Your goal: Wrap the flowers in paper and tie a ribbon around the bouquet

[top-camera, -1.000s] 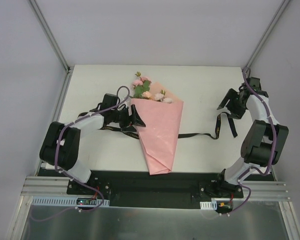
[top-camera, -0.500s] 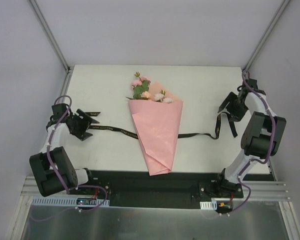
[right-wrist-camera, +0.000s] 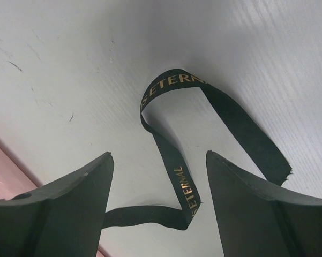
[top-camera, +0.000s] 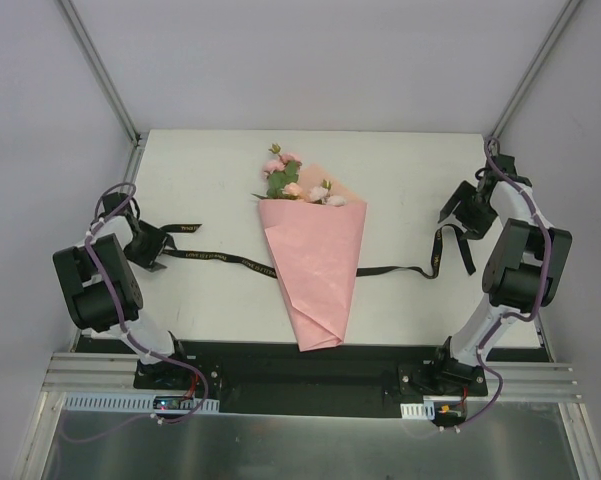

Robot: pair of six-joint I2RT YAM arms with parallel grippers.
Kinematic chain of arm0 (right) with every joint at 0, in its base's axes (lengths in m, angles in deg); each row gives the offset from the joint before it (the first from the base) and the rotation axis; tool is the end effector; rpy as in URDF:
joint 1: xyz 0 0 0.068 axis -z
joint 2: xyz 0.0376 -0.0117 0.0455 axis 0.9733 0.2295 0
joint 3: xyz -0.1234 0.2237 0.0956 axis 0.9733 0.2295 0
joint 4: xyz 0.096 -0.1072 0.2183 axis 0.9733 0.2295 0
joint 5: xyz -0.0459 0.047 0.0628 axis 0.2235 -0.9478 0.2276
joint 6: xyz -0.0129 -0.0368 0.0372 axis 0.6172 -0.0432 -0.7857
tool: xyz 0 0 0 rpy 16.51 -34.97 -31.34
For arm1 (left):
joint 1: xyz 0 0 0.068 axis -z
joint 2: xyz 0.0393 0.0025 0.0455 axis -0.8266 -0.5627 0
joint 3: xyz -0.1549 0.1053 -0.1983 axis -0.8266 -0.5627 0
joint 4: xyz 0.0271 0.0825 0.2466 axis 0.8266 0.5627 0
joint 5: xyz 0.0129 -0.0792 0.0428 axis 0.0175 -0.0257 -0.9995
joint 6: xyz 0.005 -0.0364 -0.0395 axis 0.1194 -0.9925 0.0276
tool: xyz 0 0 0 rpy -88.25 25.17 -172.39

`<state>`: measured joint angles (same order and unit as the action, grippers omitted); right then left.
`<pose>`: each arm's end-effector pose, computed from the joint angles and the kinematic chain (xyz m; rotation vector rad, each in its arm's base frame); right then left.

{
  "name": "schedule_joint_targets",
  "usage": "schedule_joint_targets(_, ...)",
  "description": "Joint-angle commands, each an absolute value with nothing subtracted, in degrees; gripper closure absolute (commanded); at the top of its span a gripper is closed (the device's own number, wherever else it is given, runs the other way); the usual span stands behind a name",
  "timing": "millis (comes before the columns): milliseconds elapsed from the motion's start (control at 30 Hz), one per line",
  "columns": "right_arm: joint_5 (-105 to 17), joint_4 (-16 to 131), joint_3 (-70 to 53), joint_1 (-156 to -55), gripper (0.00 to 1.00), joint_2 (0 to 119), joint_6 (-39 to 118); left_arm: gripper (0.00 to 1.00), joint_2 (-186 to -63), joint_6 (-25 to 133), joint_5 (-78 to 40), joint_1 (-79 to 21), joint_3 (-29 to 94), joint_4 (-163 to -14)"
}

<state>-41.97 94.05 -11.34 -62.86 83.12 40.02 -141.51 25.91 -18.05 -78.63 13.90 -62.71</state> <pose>0.3723 -0.0881 0.2203 0.4332 2.6226 0.0905 0.2879 0.1153 0.1712 -1.3500 2.3209 -0.3105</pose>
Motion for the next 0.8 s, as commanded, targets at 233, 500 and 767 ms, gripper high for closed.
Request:
schedule_joint_targets(233,-46.0,90.6,-8.9,-62.3,0.23,83.4,41.2,1.00,-142.7,26.9,-13.2,-76.1,15.9,-67.5)
schedule_joint_targets(500,-50.4,89.7,-12.1,-62.1,0.22,87.1,40.9,1.00,-122.7,26.8,-5.0,-68.9,5.9,-67.8)
schedule_joint_targets(767,-49.3,90.6,-18.6,-63.8,0.36,92.4,39.9,1.00,-108.6,27.5,-1.5,-64.5,-2.6,-67.1)
